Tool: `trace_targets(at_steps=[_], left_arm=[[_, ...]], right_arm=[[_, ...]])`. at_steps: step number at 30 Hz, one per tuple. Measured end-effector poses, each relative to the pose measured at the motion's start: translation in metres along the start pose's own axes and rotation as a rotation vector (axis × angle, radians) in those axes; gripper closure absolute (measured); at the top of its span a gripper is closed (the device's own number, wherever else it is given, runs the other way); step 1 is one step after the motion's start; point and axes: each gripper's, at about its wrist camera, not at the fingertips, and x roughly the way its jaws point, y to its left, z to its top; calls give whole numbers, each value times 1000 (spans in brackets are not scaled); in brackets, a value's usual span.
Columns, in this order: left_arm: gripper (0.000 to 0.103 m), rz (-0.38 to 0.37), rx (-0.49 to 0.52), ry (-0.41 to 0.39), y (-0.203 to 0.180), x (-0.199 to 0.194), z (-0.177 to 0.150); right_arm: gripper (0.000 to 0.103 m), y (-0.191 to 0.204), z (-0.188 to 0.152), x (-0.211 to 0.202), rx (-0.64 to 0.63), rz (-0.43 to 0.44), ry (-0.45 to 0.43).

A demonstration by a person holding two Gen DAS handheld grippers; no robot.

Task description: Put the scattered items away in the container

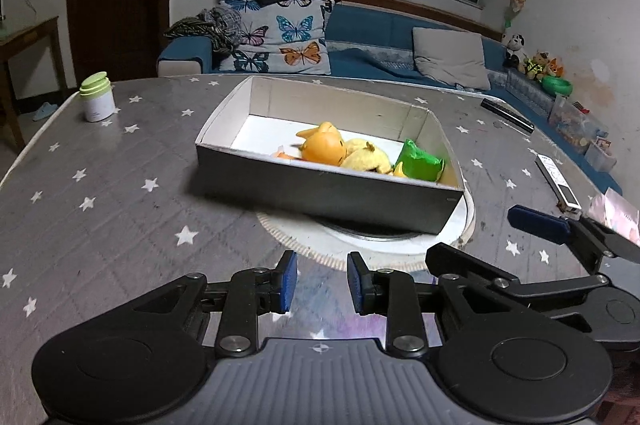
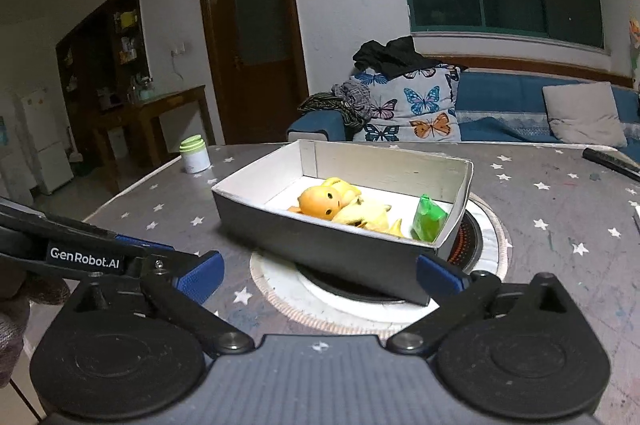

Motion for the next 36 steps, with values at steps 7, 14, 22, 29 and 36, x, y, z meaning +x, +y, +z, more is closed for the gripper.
trace_targets(at_steps=[7,14,22,29,36], left_arm=[[73,25,-13,-26,-4,-16,-20],[73,60,-12,-34,-9,-27,-36],[71,88,-60,-25,-11,-27,-46],[71,110,-107,-13,-14,-25,-54],[71,149,-59,-20,-18,-21,-57]], right_arm=[[0,13,-12,-18,-33,-46,2],[0,21,-25,-34,-37,-80,7],[0,24,-35,-48,-38,-108,15],[0,18,-39,-50,-22,-123,37],[0,16,-42,-45,-18,-127,57]])
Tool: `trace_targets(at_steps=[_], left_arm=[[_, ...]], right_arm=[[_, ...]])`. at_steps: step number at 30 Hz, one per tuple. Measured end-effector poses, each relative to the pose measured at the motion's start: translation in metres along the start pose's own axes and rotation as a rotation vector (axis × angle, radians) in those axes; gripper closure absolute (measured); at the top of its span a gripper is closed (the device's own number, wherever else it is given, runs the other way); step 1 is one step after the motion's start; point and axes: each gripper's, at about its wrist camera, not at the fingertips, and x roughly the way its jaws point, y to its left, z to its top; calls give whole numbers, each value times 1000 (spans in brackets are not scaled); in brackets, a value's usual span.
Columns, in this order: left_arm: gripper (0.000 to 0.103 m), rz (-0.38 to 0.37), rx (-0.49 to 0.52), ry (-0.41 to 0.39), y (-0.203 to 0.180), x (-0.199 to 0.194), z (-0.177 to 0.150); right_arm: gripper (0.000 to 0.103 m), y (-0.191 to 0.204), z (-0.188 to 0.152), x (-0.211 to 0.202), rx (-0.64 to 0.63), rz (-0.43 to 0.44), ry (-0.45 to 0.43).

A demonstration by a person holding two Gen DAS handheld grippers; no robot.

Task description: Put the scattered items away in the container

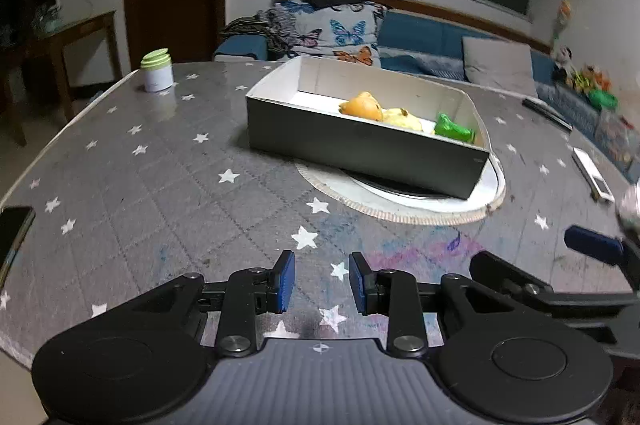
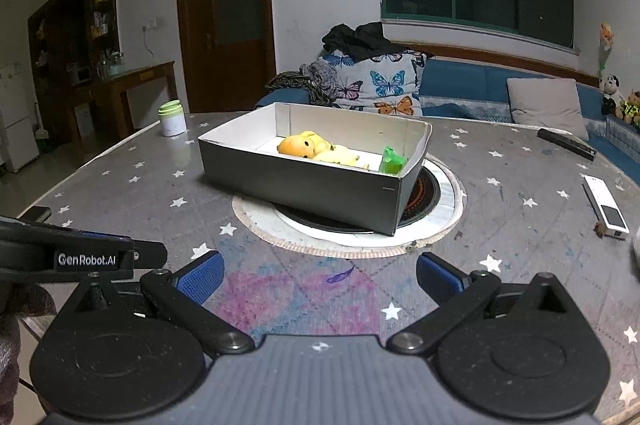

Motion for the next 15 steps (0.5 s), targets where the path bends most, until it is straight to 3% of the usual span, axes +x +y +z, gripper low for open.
trace_targets(at_steps=[5,15], left_arm=[[72,-15,13,48,-2,9,2],[72,-37,9,73,-3,20,8]], right_arm=[[0,0,0,5,4,0,15],[0,-8,2,17,24,-2,39]])
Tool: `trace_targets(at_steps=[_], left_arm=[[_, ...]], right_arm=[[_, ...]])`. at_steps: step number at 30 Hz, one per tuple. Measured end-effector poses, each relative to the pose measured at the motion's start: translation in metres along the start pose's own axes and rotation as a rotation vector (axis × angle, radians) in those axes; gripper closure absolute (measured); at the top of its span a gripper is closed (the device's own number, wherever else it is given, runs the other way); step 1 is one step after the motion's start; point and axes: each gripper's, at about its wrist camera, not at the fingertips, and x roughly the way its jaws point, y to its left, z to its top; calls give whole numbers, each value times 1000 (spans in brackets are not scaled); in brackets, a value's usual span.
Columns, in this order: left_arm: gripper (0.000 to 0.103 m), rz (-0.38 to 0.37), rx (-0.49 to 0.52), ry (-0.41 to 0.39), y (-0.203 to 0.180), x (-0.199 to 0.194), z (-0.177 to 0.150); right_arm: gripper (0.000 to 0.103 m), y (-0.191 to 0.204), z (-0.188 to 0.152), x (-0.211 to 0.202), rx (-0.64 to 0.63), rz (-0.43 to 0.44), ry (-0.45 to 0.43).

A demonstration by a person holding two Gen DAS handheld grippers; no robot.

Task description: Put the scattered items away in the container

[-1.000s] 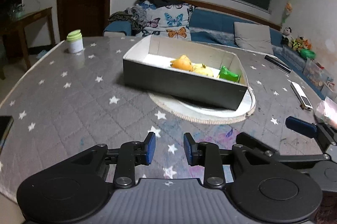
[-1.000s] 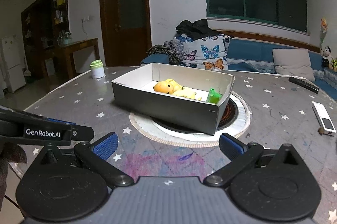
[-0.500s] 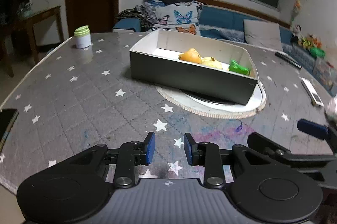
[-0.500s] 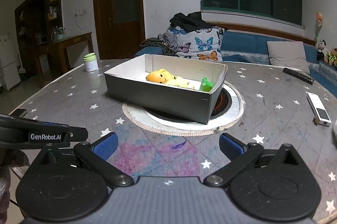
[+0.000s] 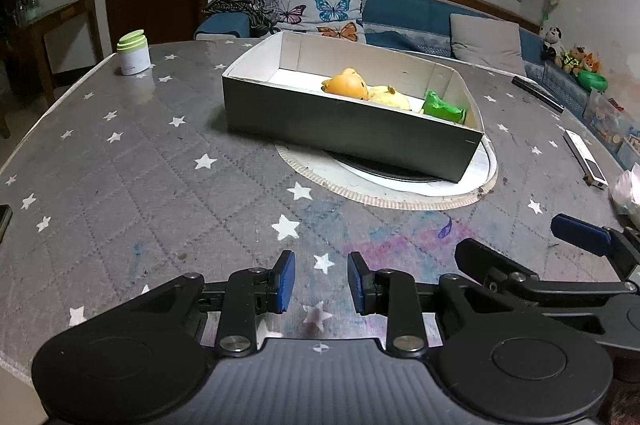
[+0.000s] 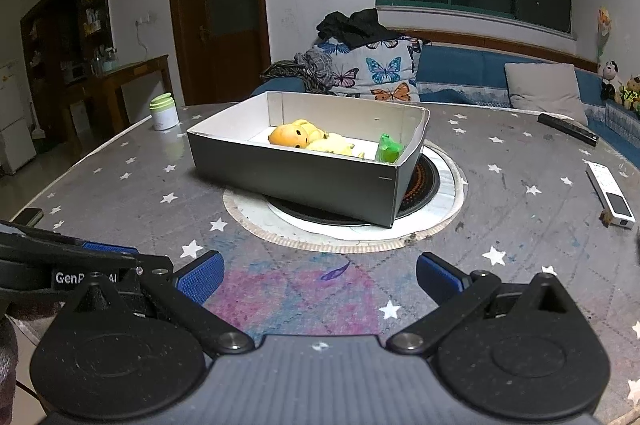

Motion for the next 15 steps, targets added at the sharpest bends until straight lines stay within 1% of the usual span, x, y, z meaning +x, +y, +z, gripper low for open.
trace_targets(at_steps=[15], left_arm=[[72,20,26,12,0,19,16]], right_arm=[[0,-6,8,23,12,4,32]])
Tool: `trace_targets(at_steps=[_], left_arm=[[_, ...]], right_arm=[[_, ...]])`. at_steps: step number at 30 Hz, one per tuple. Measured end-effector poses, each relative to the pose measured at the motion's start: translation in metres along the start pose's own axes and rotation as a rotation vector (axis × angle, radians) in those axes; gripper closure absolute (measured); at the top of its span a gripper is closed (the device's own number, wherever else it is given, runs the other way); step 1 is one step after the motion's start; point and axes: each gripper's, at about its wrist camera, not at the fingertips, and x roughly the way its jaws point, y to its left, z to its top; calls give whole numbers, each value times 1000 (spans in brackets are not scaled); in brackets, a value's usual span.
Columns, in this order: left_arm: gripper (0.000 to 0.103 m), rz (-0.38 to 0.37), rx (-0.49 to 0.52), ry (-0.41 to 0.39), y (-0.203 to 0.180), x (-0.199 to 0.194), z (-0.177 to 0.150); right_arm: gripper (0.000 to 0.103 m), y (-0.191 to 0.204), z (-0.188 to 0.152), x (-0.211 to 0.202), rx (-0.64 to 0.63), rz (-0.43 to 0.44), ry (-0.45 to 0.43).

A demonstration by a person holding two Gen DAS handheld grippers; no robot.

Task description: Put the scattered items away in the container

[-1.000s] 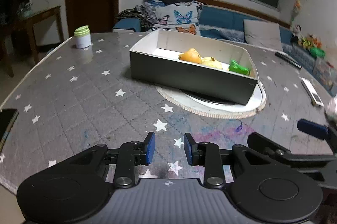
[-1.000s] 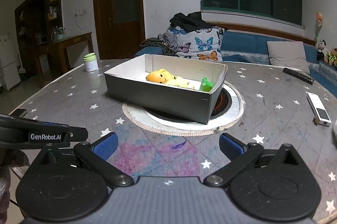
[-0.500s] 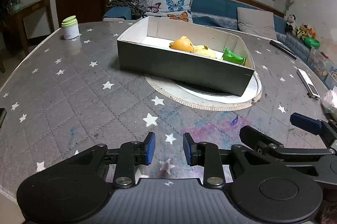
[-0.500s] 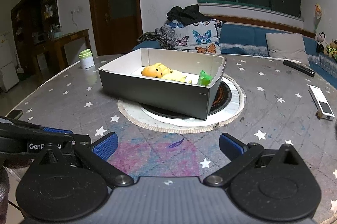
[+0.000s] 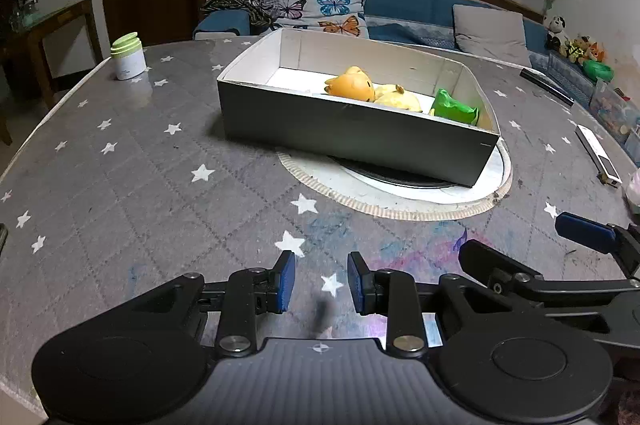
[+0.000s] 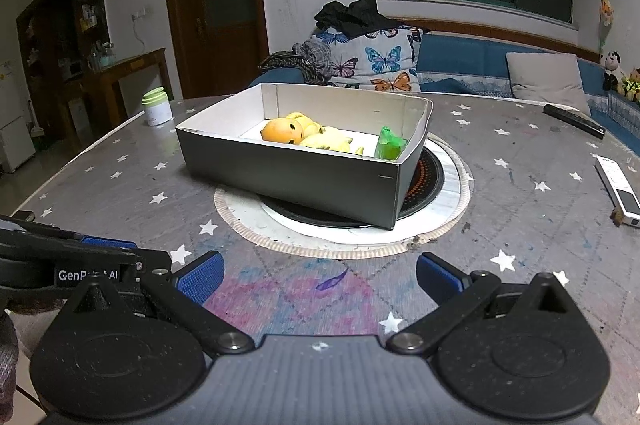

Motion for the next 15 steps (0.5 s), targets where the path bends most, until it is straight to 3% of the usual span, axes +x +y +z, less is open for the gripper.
trace_targets(at_steps=[15], left_arm=[[73,20,4,4,5,15,17]], right_arm=[[0,-1,14,25,7,3,28]])
